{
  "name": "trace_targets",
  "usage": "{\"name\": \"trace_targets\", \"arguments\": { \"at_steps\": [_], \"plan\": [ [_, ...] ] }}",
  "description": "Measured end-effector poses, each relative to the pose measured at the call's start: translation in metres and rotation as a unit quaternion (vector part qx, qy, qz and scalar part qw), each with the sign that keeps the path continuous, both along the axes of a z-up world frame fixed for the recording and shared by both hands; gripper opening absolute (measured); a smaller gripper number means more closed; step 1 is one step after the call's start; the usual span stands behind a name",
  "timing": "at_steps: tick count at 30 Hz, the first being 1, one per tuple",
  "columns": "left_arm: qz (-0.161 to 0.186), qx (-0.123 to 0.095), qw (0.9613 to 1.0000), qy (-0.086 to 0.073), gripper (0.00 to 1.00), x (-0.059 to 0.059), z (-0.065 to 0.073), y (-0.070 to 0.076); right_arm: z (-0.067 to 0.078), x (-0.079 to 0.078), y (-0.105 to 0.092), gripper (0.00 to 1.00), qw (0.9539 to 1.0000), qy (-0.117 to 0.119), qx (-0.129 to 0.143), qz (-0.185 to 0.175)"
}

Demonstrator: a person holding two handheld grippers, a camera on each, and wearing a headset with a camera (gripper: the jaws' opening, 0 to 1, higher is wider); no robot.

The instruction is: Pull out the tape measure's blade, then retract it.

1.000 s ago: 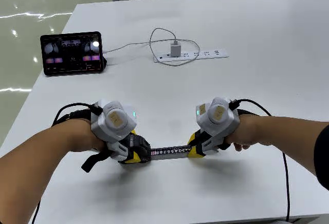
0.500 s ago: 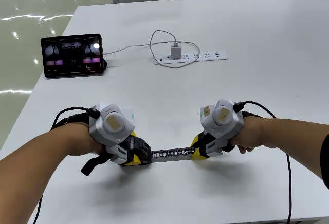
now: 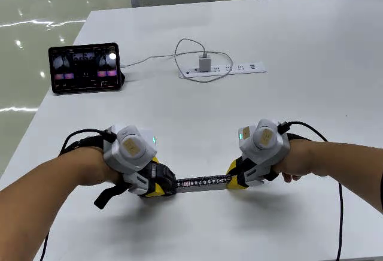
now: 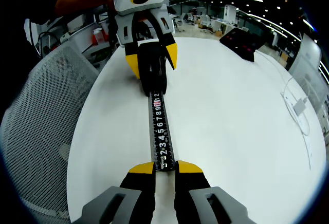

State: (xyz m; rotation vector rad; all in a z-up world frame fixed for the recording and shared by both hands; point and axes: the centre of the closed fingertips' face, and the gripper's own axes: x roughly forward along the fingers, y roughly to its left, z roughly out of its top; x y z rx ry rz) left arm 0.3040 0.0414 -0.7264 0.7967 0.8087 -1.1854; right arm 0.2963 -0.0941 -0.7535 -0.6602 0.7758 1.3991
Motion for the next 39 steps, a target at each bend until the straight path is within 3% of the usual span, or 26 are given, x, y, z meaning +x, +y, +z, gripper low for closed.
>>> {"name": "trace_targets", "arguments": {
  "at_steps": [39],
  "plan": [
    [0.000, 0.002, 1.0000, -0.001, 0.33, 0.000, 0.000, 0.000, 0.000, 0.000, -0.025, 0.09, 1.0000, -0.003, -0.006, -0.007]
  ]
}}
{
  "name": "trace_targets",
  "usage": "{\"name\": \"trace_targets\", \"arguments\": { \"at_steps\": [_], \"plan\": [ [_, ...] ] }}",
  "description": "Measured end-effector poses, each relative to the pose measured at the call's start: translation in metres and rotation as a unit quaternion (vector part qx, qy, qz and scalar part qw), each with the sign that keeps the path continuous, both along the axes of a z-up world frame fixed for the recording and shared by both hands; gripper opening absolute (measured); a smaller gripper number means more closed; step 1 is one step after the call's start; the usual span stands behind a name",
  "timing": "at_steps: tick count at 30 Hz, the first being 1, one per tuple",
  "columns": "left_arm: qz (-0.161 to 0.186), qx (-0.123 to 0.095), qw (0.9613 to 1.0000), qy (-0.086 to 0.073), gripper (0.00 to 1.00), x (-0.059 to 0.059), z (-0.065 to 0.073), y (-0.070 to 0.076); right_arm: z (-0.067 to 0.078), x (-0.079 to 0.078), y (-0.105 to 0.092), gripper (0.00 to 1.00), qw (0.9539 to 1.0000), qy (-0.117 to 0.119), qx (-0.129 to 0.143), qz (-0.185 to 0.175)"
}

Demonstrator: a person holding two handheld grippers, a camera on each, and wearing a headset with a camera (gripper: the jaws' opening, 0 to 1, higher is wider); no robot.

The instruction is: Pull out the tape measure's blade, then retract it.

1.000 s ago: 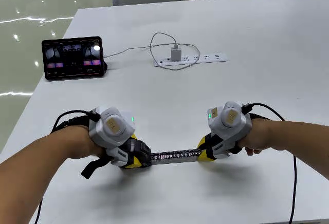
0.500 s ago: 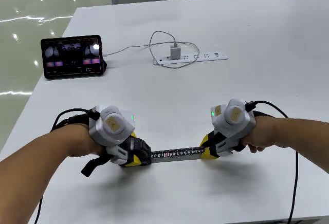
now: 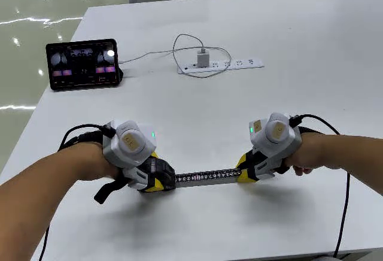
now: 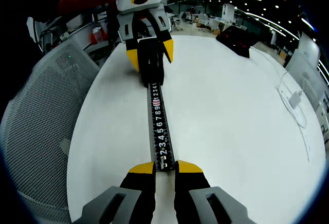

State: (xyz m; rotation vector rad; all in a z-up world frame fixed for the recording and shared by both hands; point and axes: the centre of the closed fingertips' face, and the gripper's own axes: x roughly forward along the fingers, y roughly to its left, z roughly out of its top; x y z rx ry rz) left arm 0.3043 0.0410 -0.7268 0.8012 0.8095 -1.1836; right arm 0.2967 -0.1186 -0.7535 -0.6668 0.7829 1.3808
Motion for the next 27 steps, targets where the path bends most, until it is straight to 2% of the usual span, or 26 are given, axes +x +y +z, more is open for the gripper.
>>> {"name": "trace_targets", "arguments": {
  "at_steps": [27],
  "plan": [
    [0.000, 0.000, 1.0000, 0.002, 0.33, -0.001, 0.000, 0.000, 0.001, -0.001, -0.015, 0.09, 1.0000, 0.004, -0.002, -0.008]
  ]
}}
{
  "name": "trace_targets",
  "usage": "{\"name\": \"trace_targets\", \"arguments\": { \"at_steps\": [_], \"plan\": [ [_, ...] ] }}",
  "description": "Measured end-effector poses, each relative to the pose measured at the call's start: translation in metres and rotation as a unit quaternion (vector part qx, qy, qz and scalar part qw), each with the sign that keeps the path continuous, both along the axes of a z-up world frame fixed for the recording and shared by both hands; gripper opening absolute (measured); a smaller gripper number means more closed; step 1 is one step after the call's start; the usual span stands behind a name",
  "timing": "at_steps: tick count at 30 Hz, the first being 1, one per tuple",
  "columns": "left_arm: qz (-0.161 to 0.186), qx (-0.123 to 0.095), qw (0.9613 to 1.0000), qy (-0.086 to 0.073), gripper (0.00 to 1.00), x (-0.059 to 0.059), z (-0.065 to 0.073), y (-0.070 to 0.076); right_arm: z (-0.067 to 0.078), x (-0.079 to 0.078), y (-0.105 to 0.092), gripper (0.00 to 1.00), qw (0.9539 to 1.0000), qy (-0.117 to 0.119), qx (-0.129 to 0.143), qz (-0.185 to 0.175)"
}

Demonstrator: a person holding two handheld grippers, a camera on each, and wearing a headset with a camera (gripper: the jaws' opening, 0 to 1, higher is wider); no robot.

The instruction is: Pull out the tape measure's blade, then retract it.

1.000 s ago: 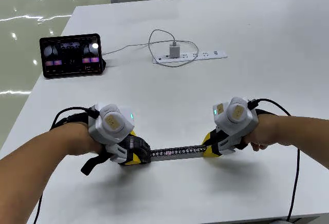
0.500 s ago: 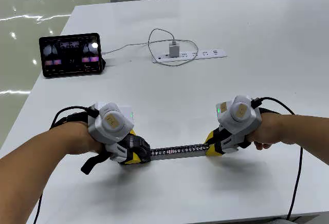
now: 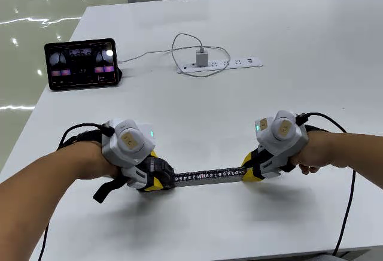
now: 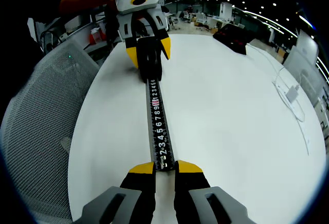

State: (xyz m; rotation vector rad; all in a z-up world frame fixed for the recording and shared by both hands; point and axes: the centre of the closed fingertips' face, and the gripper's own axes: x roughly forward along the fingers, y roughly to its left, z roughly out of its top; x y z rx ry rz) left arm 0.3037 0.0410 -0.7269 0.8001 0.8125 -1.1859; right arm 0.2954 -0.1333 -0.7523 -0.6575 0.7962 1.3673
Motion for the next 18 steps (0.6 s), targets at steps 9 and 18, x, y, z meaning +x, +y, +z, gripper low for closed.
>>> {"name": "trace_targets", "arguments": {
  "at_steps": [9, 18],
  "plan": [
    [0.000, 0.000, 1.0000, 0.000, 0.33, 0.0000, 0.0000, -0.0005, -0.0006, 0.0004, -0.0055, 0.09, 1.0000, 0.001, -0.001, -0.002],
    [0.000, -0.001, 1.0000, 0.000, 0.33, 0.0005, -0.0002, -0.0006, -0.0011, 0.0007, -0.0105, 0.09, 1.0000, 0.002, -0.003, -0.006]
  ]
}}
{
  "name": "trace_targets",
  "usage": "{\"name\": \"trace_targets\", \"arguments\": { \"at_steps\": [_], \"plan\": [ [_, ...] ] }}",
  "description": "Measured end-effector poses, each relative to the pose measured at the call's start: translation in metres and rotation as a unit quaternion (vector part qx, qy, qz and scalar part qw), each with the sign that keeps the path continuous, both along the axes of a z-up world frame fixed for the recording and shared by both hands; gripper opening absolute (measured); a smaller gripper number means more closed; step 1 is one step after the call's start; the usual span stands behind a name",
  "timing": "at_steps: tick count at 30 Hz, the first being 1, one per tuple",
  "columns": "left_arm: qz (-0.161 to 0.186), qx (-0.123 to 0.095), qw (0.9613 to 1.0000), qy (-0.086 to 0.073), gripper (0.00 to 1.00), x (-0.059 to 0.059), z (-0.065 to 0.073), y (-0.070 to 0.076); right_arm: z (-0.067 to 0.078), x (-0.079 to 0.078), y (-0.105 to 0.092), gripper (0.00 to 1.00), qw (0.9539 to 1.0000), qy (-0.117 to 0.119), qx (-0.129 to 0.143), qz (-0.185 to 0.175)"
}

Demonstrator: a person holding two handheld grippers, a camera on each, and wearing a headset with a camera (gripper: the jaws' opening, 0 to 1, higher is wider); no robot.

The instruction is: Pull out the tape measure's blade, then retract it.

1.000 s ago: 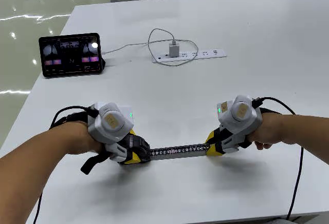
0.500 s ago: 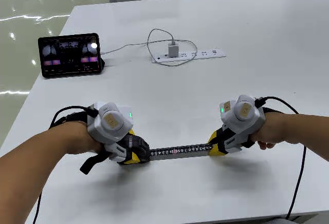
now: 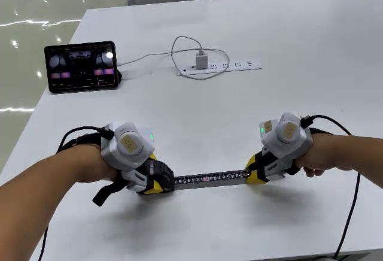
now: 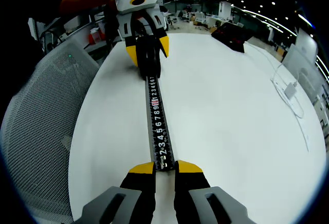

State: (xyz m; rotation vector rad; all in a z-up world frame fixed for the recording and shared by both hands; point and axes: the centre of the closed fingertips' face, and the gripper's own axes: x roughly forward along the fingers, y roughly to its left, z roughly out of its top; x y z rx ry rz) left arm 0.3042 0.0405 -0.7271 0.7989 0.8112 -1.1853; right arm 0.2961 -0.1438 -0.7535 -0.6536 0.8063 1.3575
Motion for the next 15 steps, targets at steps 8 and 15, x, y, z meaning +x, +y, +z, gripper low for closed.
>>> {"name": "trace_targets", "arguments": {
  "at_steps": [8, 15],
  "plan": [
    [-0.001, 0.001, 1.0000, -0.001, 0.33, 0.0002, 0.0000, 0.0000, -0.0001, 0.0000, -0.0039, 0.09, 1.0000, -0.001, -0.001, -0.001],
    [0.000, 0.000, 1.0000, 0.000, 0.33, 0.0001, -0.0002, 0.0003, 0.0002, -0.0003, -0.0070, 0.09, 1.0000, -0.001, -0.004, -0.001]
  ]
}}
